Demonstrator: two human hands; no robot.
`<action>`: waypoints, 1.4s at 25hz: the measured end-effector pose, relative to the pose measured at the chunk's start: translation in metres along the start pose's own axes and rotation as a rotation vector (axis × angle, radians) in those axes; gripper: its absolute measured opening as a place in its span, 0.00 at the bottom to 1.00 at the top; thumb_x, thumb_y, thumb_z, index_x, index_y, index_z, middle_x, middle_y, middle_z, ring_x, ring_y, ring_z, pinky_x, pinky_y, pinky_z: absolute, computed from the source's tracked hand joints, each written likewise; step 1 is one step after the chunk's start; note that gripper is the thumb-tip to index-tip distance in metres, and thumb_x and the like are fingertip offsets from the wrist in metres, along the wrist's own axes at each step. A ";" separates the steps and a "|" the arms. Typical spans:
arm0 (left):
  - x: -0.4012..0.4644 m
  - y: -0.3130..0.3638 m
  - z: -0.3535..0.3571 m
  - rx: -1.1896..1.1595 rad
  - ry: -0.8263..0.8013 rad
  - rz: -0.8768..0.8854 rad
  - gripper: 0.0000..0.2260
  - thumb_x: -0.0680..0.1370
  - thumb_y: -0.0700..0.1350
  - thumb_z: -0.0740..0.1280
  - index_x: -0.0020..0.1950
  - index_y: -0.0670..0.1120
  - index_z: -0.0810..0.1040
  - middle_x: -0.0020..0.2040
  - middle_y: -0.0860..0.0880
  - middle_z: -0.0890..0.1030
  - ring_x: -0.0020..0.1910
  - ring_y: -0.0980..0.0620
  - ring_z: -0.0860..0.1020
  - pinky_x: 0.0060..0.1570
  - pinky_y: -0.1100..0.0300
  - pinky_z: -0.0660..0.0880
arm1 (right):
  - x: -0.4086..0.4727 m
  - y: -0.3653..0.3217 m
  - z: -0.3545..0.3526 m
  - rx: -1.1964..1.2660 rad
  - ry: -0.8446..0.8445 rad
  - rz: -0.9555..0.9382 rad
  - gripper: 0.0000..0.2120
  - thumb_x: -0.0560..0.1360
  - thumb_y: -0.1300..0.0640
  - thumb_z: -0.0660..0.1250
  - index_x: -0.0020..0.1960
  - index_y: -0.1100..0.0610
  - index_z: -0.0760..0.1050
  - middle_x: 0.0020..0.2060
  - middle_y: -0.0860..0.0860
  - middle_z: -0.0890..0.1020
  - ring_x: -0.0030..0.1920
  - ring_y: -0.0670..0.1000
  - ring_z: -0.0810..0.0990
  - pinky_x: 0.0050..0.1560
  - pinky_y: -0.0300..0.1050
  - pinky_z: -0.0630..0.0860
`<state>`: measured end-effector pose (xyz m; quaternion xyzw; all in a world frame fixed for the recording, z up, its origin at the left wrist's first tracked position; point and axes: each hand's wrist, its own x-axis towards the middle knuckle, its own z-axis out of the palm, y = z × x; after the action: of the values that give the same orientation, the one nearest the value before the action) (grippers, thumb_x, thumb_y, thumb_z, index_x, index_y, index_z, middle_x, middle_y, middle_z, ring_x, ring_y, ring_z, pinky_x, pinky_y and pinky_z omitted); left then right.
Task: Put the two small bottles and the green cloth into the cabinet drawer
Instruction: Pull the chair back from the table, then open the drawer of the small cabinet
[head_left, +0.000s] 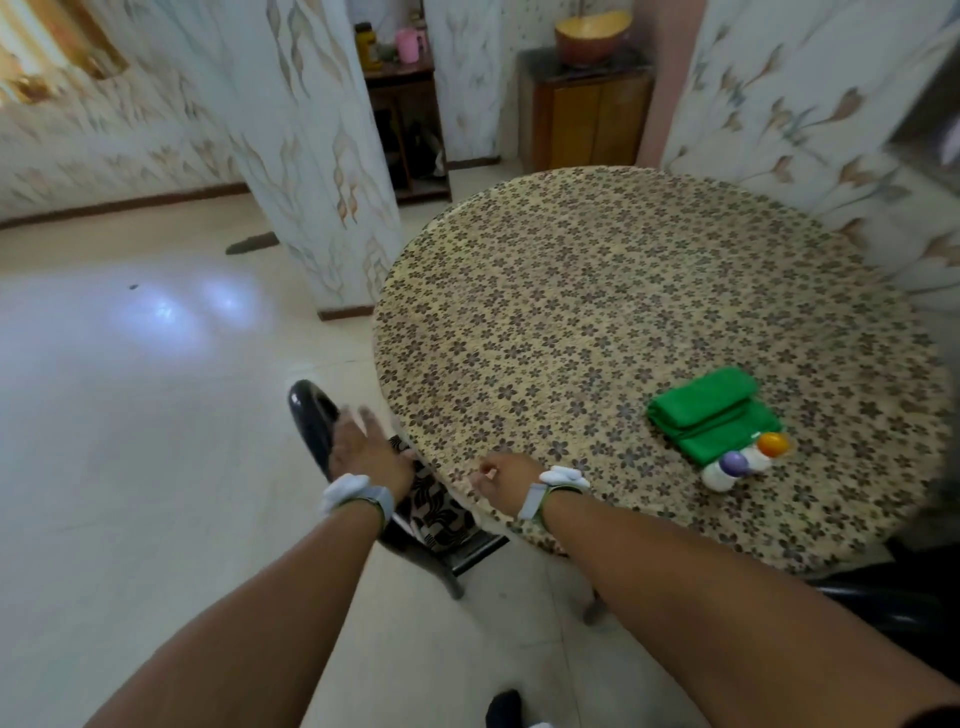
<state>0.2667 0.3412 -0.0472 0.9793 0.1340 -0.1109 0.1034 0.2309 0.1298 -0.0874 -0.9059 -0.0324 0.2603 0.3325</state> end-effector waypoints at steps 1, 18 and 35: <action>-0.011 0.034 0.009 -0.023 -0.001 0.146 0.37 0.78 0.61 0.64 0.81 0.47 0.56 0.81 0.39 0.54 0.79 0.39 0.56 0.74 0.45 0.59 | -0.012 0.020 -0.020 0.009 0.024 0.019 0.20 0.82 0.43 0.58 0.65 0.54 0.76 0.53 0.55 0.82 0.49 0.60 0.81 0.55 0.56 0.79; -0.408 0.567 0.178 0.098 -0.584 1.520 0.15 0.78 0.54 0.63 0.62 0.50 0.78 0.60 0.45 0.83 0.58 0.41 0.81 0.56 0.51 0.77 | -0.451 0.437 -0.172 0.137 0.828 0.963 0.16 0.79 0.44 0.60 0.53 0.53 0.81 0.51 0.55 0.85 0.50 0.58 0.83 0.49 0.47 0.76; -0.444 0.557 0.256 0.480 -0.432 1.851 0.17 0.69 0.48 0.68 0.57 0.48 0.73 0.55 0.46 0.77 0.55 0.44 0.76 0.56 0.51 0.68 | -0.474 0.469 -0.100 0.012 0.644 0.794 0.12 0.77 0.50 0.62 0.49 0.55 0.81 0.47 0.54 0.85 0.47 0.59 0.83 0.43 0.47 0.76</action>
<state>-0.0404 -0.3497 -0.0866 0.6511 -0.7349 -0.1872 -0.0300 -0.1823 -0.4031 -0.1008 -0.8806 0.4200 0.0743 0.2062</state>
